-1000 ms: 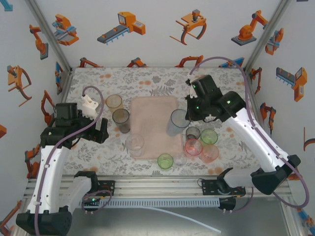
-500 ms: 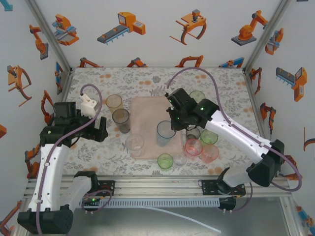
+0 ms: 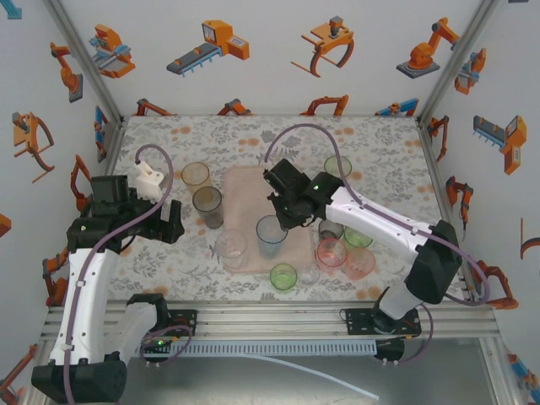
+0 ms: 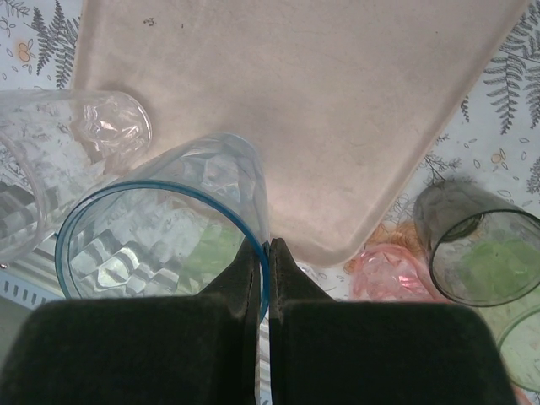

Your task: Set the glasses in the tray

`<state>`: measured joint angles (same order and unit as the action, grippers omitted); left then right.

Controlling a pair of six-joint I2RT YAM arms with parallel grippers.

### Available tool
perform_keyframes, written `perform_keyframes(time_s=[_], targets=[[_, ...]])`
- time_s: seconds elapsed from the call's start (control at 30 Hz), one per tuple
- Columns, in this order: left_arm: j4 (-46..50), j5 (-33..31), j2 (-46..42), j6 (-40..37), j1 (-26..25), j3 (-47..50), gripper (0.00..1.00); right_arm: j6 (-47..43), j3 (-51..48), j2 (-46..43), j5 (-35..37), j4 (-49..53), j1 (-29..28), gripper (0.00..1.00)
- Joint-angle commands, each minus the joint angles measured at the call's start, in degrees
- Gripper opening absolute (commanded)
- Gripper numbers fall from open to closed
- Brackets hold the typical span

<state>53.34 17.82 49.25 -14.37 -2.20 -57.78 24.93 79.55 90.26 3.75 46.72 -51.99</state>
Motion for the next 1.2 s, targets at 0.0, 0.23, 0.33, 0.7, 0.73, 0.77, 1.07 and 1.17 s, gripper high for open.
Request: perform_keyframes(time_s=[0.0,0.23,0.33,0.7,0.73,0.77,1.07,1.17], targets=[[-0.2,1.4,-0.8,0.7,0.4,-1.1,0.86,1.0,0.9,1.4,-0.2,-1.8,-1.2,0.02],[-0.2,1.4,-0.9,0.7,0.4,-1.1,0.86,1.1,0.7,2.8,-0.1,-1.3,-2.5,0.04],[-0.2,1.3,-0.8,0.7,0.5,-1.1,0.86,1.5,0.0,2.4,-0.2,-1.5,-2.8,0.04],[-0.3,1.3,-1.2,0.5,0.5,-0.4,0.86,2.7,-2.8,1.9,-0.2,-2.8,-3.2,0.09],[-0.3,1.4,-1.2,0.6,0.5,-0.4,0.86,2.8,-2.9,1.9,-0.3,-2.8,-3.2,0.1],[-0.3,1.4,-1.2,0.6,0.5,-0.4,0.86,2.9,-3.0,1.9,-0.3,-2.8,-3.3,0.11],[-0.4,1.4,-1.2,0.5,0.5,-0.4,0.86,3.1,-3.0,1.5,-0.5,-2.8,-3.6,0.2],[-0.4,1.3,-1.2,0.4,0.5,-0.5,0.86,3.2,-2.9,1.4,-0.6,-2.8,-3.6,0.25]])
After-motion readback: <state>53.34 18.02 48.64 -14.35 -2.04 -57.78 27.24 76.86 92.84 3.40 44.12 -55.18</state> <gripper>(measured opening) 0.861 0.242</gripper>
